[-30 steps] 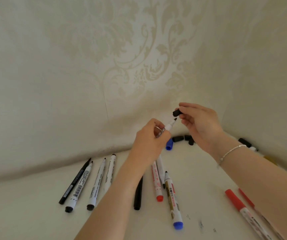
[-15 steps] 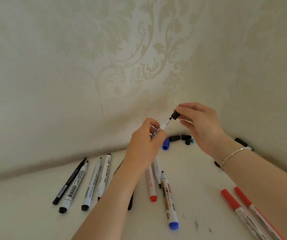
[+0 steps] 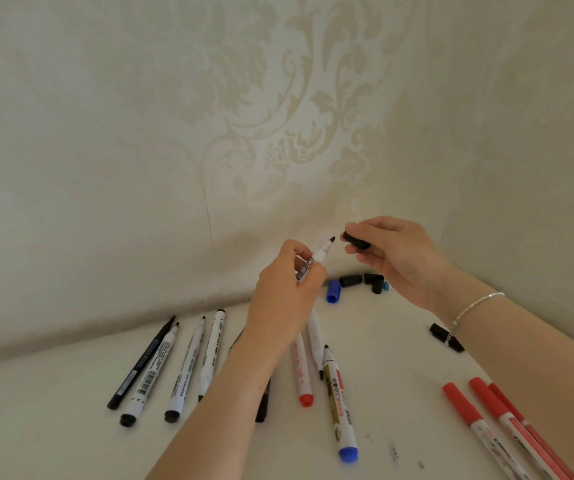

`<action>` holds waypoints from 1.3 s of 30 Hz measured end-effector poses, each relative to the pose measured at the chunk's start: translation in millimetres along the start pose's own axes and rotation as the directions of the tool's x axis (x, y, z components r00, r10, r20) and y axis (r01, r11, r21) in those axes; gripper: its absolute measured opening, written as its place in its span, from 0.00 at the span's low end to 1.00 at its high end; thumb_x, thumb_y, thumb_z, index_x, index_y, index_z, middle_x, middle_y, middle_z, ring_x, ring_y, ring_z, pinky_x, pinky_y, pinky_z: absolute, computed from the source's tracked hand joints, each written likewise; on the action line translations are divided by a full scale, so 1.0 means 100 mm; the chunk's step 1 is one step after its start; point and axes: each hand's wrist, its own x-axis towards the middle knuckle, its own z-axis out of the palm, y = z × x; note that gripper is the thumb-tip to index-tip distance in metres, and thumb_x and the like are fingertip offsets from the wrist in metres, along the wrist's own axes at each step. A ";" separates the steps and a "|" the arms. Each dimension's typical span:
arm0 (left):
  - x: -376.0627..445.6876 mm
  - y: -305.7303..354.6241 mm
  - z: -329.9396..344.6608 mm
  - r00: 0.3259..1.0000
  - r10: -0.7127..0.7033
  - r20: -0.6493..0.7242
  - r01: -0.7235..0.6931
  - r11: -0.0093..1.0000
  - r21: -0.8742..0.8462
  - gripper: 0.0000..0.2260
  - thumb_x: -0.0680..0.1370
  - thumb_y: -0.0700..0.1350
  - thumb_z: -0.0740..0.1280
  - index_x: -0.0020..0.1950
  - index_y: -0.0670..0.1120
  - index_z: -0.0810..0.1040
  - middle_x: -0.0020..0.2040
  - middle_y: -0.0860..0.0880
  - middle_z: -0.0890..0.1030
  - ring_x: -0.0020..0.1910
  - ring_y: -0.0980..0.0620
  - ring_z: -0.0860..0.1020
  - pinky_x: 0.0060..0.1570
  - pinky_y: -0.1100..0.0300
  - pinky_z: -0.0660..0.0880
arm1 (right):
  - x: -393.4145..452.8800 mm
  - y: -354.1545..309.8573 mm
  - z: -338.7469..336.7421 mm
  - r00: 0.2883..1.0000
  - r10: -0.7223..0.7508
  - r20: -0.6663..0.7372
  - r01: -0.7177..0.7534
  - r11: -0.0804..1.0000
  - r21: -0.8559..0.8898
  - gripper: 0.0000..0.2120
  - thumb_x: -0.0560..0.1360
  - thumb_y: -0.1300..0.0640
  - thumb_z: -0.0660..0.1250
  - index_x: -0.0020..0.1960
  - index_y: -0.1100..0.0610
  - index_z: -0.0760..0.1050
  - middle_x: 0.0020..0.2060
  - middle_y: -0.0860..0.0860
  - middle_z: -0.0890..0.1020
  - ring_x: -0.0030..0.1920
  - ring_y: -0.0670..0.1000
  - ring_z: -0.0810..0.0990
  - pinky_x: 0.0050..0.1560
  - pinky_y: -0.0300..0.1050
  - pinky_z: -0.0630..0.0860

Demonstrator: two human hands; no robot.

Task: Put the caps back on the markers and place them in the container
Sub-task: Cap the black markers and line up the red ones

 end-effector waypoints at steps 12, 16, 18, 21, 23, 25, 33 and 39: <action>-0.02 -0.03 0.03 0.998 0.053 0.032 -0.054 0.997 0.056 0.03 0.78 0.49 0.62 0.51 0.54 0.71 0.40 0.53 0.77 0.39 0.49 0.79 0.44 0.46 0.78 | 0.05 0.02 0.05 0.999 0.000 0.043 0.004 0.995 -0.102 0.07 0.69 0.64 0.74 0.46 0.61 0.78 0.38 0.55 0.81 0.33 0.48 0.76 0.38 0.38 0.73; -0.04 -0.04 0.05 0.994 0.088 0.064 -0.094 0.992 0.085 0.04 0.80 0.52 0.62 0.54 0.56 0.70 0.43 0.55 0.79 0.39 0.51 0.80 0.45 0.47 0.79 | 0.06 0.05 0.07 0.996 0.028 0.088 -0.016 0.991 -0.130 0.07 0.69 0.67 0.73 0.46 0.61 0.78 0.41 0.59 0.82 0.37 0.50 0.75 0.40 0.40 0.72; -0.06 -0.03 0.06 0.992 0.108 0.065 -0.113 0.991 0.078 0.05 0.81 0.53 0.60 0.55 0.55 0.70 0.43 0.54 0.79 0.38 0.50 0.80 0.44 0.46 0.78 | 0.07 0.07 0.07 0.996 0.023 0.090 -0.011 0.991 -0.133 0.07 0.70 0.67 0.72 0.47 0.63 0.79 0.41 0.59 0.82 0.38 0.51 0.76 0.41 0.40 0.74; -0.07 -0.03 0.09 0.992 0.119 0.046 -0.121 0.991 0.063 0.06 0.81 0.53 0.59 0.56 0.54 0.69 0.41 0.46 0.79 0.37 0.45 0.79 0.42 0.43 0.77 | 0.06 0.13 0.10 0.998 -0.006 0.059 0.016 0.986 -0.165 0.09 0.71 0.64 0.72 0.50 0.65 0.79 0.38 0.57 0.82 0.37 0.50 0.78 0.42 0.40 0.76; -0.08 -0.01 0.10 0.994 0.111 0.016 -0.112 0.993 0.043 0.07 0.81 0.53 0.59 0.55 0.52 0.70 0.40 0.45 0.80 0.36 0.45 0.78 0.42 0.44 0.76 | 0.05 0.17 0.13 0.999 -0.030 0.022 0.033 0.986 -0.165 0.09 0.72 0.63 0.72 0.50 0.65 0.79 0.40 0.58 0.83 0.38 0.51 0.79 0.43 0.41 0.76; -0.09 0.01 0.12 0.994 0.105 -0.018 -0.104 0.994 0.021 0.08 0.81 0.53 0.60 0.54 0.49 0.72 0.40 0.48 0.80 0.36 0.49 0.78 0.42 0.48 0.76 | 0.04 0.20 0.17 0.999 -0.048 -0.019 0.045 0.987 -0.152 0.08 0.72 0.63 0.71 0.50 0.64 0.79 0.41 0.60 0.83 0.38 0.52 0.79 0.44 0.42 0.76; -0.10 -0.04 0.16 0.992 0.092 -0.081 -0.094 0.995 -0.016 0.07 0.80 0.50 0.65 0.52 0.48 0.76 0.40 0.54 0.82 0.37 0.56 0.79 0.39 0.58 0.76 | 0.01 0.28 0.26 0.991 -0.053 -0.122 0.039 0.993 -0.113 0.07 0.71 0.63 0.73 0.48 0.62 0.79 0.38 0.57 0.83 0.34 0.50 0.80 0.46 0.45 0.80; -0.09 -0.05 0.16 0.986 0.092 -0.141 -0.098 0.995 -0.031 0.05 0.79 0.49 0.67 0.49 0.49 0.76 0.36 0.59 0.78 0.34 0.63 0.77 0.32 0.70 0.72 | -0.01 0.28 0.33 0.988 -0.064 -0.142 0.039 0.984 -0.171 0.06 0.71 0.60 0.73 0.47 0.59 0.80 0.38 0.56 0.83 0.35 0.51 0.79 0.45 0.48 0.80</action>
